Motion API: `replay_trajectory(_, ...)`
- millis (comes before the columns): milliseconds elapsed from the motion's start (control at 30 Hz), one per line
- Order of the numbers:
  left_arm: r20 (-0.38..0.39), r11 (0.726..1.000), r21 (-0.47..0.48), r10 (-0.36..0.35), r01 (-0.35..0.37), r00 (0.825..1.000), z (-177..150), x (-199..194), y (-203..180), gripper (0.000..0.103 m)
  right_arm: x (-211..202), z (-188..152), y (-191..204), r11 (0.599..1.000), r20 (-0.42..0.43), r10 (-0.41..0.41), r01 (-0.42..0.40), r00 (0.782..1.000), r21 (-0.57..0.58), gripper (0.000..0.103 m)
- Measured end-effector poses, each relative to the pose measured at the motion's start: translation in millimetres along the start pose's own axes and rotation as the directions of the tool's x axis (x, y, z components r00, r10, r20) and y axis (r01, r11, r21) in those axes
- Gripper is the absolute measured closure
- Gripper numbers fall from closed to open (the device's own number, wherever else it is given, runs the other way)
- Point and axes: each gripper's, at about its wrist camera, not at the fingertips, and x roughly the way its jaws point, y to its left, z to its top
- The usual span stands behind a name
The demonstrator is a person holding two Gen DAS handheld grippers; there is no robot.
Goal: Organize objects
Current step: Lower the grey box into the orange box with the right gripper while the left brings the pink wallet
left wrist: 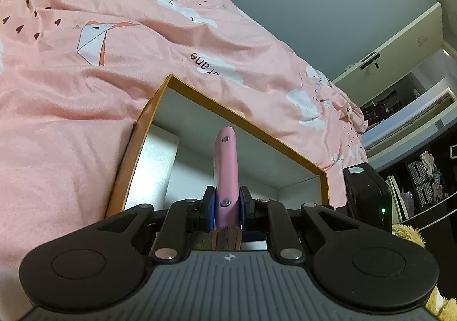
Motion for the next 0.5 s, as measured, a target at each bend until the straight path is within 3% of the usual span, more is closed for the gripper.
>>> replay_trajectory(267, 0.004, 1.000, -0.004, 0.014, -0.014, 1.000, 7.0, 1.3, 1.1, 0.085, 3.5, 9.4, 1.8, 0.997, 0.031, -0.067, 0.068, 0.997, -0.041, 0.047)
replay_trajectory(333, 0.003, 1.000, -0.007, 0.015, -0.015, 1.000, 8.5, 1.1, 1.9, 0.085, 6.4, 11.7, 4.2, 0.995, 0.039, -0.068, 0.071, 0.997, -0.066, 0.048)
replay_trajectory(500, -0.004, 1.000, -0.022, 0.016, -0.016, 1.000, 10.8, 2.9, 4.6, 0.085, 5.8, 7.0, 8.9, 0.975, 0.044, -0.037, 0.045, 0.998, -0.218, 0.064)
